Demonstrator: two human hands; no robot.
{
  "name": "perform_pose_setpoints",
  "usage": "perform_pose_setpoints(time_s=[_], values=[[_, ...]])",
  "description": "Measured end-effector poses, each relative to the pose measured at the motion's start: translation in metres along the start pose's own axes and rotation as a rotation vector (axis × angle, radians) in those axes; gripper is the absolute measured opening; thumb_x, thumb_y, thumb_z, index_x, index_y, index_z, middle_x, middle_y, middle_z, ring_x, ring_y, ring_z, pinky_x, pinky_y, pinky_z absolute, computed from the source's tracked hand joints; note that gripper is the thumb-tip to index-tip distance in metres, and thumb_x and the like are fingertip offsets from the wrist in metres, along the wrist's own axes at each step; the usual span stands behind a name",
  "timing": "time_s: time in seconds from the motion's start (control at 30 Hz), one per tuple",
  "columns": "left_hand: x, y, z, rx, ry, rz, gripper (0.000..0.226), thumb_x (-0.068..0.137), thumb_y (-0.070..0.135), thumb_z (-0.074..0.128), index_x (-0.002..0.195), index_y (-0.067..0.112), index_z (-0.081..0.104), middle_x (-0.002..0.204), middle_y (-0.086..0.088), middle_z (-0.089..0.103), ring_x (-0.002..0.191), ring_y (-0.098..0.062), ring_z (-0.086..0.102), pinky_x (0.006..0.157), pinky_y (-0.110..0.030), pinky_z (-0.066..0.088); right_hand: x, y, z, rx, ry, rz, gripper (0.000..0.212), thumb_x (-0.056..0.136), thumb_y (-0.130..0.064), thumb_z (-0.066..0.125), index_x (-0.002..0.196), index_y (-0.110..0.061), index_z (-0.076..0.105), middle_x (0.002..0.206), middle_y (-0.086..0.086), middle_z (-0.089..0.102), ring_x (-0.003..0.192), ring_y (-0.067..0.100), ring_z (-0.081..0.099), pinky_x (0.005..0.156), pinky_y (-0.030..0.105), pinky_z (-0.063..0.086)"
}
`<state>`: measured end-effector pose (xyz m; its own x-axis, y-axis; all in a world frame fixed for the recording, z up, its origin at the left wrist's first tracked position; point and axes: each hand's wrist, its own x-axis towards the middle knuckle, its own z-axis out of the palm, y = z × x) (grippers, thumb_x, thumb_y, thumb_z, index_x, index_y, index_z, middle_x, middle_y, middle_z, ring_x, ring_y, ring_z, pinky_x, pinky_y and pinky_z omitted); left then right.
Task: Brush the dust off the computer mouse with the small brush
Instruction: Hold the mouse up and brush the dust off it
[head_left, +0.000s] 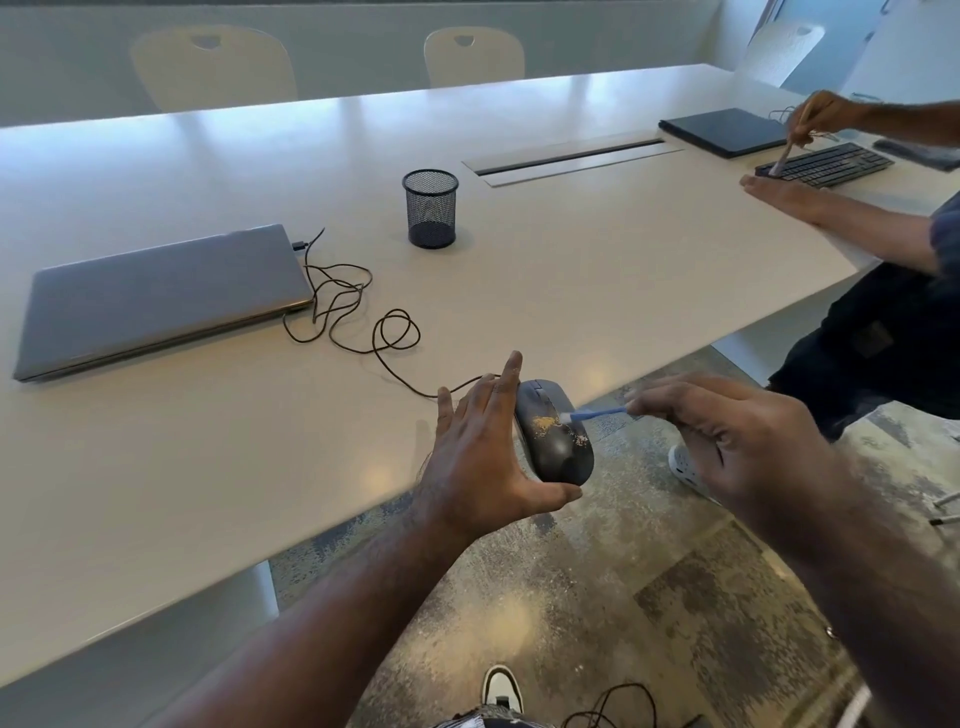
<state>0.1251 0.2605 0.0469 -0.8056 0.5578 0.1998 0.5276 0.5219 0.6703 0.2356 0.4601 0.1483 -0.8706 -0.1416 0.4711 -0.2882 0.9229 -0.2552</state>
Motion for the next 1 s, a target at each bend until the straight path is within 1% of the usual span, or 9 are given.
perform_pose_setpoints(time_s=[0.13, 0.3, 0.37, 0.5, 0.63, 0.73, 0.83, 0.9, 1.0], values=[[0.000, -0.002, -0.002, 0.002, 0.003, -0.010, 0.140, 0.053, 0.077, 0.074, 0.156, 0.033, -0.010, 0.155, 0.002, 0.033, 0.149, -0.015, 0.021, 0.122, -0.052, -0.008, -0.005, 0.005, -0.003, -0.007, -0.085, -0.004, 0.031, 0.079, 0.004, 0.066, 0.102, -0.015, 0.074, 0.100, -0.003, 0.073, 0.079, 0.020, 0.071, 0.064, 0.039, 0.060], [-0.001, -0.002, 0.001, 0.010, -0.006, -0.012, 0.140, 0.053, 0.078, 0.073, 0.156, 0.034, -0.011, 0.158, 0.002, 0.030, 0.149, -0.015, 0.020, 0.122, -0.054, -0.007, -0.005, 0.007, -0.006, 0.005, 0.011, -0.006, 0.031, 0.081, 0.008, 0.065, 0.102, -0.011, 0.074, 0.100, -0.004, 0.071, 0.082, 0.017, 0.071, 0.070, 0.038, 0.061], [-0.001, -0.001, 0.001, 0.006, 0.001, -0.009, 0.139, 0.053, 0.078, 0.072, 0.155, 0.035, -0.011, 0.158, 0.001, 0.030, 0.149, -0.015, 0.020, 0.122, -0.054, -0.007, -0.004, 0.002, -0.003, -0.001, -0.006, -0.034, 0.030, 0.080, 0.007, 0.066, 0.103, -0.011, 0.074, 0.102, -0.002, 0.072, 0.084, 0.018, 0.071, 0.070, 0.037, 0.061], [0.000, -0.002, -0.001, -0.002, 0.023, -0.018, 0.140, 0.053, 0.077, 0.074, 0.156, 0.033, -0.008, 0.156, 0.001, 0.033, 0.148, -0.015, 0.022, 0.122, -0.052, -0.008, -0.007, 0.003, -0.002, 0.006, -0.085, -0.034, 0.028, 0.082, -0.003, 0.063, 0.103, -0.017, 0.074, 0.101, -0.003, 0.073, 0.080, 0.018, 0.071, 0.062, 0.037, 0.060], [-0.003, -0.004, -0.002, 0.007, 0.023, -0.024, 0.139, 0.053, 0.077, 0.074, 0.156, 0.035, -0.010, 0.156, 0.002, 0.032, 0.148, -0.014, 0.022, 0.122, -0.055, -0.006, -0.008, 0.009, -0.007, 0.041, -0.010, -0.004, 0.026, 0.094, -0.017, 0.050, 0.103, -0.015, 0.075, 0.099, -0.007, 0.072, 0.079, 0.016, 0.071, 0.064, 0.035, 0.060], [-0.002, -0.001, -0.001, 0.004, 0.019, -0.023, 0.140, 0.053, 0.079, 0.072, 0.156, 0.033, -0.010, 0.155, 0.002, 0.033, 0.148, -0.015, 0.023, 0.122, -0.055, -0.006, -0.007, 0.005, -0.005, 0.026, 0.028, -0.016, 0.022, 0.094, -0.007, 0.056, 0.104, -0.013, 0.074, 0.103, -0.007, 0.071, 0.086, 0.012, 0.070, 0.075, 0.030, 0.058], [-0.001, -0.001, -0.001, 0.001, 0.025, -0.023, 0.140, 0.052, 0.080, 0.071, 0.157, 0.033, -0.009, 0.155, 0.001, 0.034, 0.147, -0.016, 0.024, 0.122, -0.054, -0.007, -0.008, 0.003, -0.004, 0.008, -0.066, -0.024, 0.026, 0.085, 0.001, 0.066, 0.103, -0.014, 0.074, 0.101, -0.004, 0.073, 0.082, 0.012, 0.071, 0.069, 0.030, 0.060], [-0.001, -0.002, -0.002, -0.001, 0.028, -0.032, 0.140, 0.053, 0.078, 0.074, 0.157, 0.032, -0.008, 0.156, 0.001, 0.033, 0.148, -0.015, 0.022, 0.122, -0.054, -0.008, -0.009, 0.007, -0.006, 0.032, -0.123, 0.019, 0.031, 0.081, 0.004, 0.069, 0.102, -0.018, 0.075, 0.097, -0.009, 0.072, 0.080, 0.007, 0.070, 0.068, 0.028, 0.060], [-0.003, -0.002, -0.003, 0.007, 0.040, -0.038, 0.140, 0.053, 0.077, 0.075, 0.156, 0.033, -0.008, 0.156, 0.001, 0.032, 0.148, -0.014, 0.020, 0.122, -0.053, -0.008, -0.011, 0.012, -0.008, 0.078, -0.087, 0.091, 0.034, 0.081, 0.008, 0.069, 0.102, -0.018, 0.074, 0.094, -0.014, 0.068, 0.084, -0.008, 0.066, 0.074, 0.015, 0.055]])
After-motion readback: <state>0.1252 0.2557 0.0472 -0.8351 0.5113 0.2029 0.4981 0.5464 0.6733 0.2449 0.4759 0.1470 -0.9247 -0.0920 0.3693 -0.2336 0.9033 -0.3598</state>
